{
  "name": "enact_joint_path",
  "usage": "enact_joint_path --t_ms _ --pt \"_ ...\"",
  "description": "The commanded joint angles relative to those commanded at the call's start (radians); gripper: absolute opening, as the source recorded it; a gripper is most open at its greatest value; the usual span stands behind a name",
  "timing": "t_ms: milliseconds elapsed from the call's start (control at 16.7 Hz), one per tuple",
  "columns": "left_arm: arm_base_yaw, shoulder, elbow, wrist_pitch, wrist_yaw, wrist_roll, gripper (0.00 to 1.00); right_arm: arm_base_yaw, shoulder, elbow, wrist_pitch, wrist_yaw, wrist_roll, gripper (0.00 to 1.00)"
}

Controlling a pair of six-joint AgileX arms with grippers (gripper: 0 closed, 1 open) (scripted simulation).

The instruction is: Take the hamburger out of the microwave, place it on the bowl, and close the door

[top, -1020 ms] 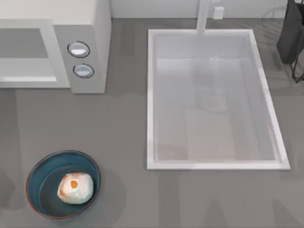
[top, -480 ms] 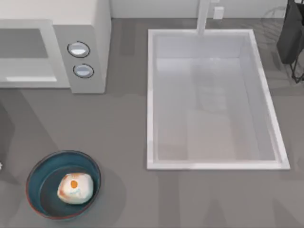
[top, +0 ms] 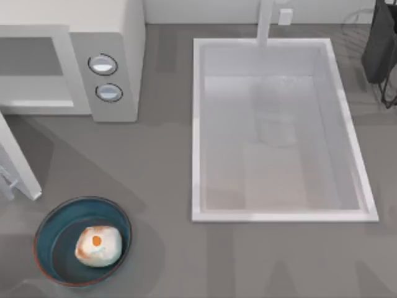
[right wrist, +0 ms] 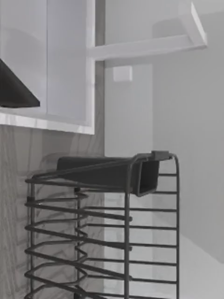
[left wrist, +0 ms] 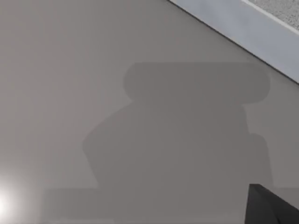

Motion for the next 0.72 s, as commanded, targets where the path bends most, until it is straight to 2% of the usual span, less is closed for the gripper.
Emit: enact_joint_path --t_ms 420,540,720 --pt "-0.036 -0.026 -0.026 0.009 -0.026 -0.038 0.0 0.0 0.0 0.0 0.0 0.0 0.0 1.0" --pt "-0.091 -0.048 -0.04 0.012 -0.068 -0.085 0.0 0.0 0.0 0.0 0.0 0.0 0.0 1.0" --pt "-0.247 -0.104 -0.076 0.018 -0.164 -0.194 0.0 0.0 0.0 0.0 0.0 0.0 0.0 1.0"
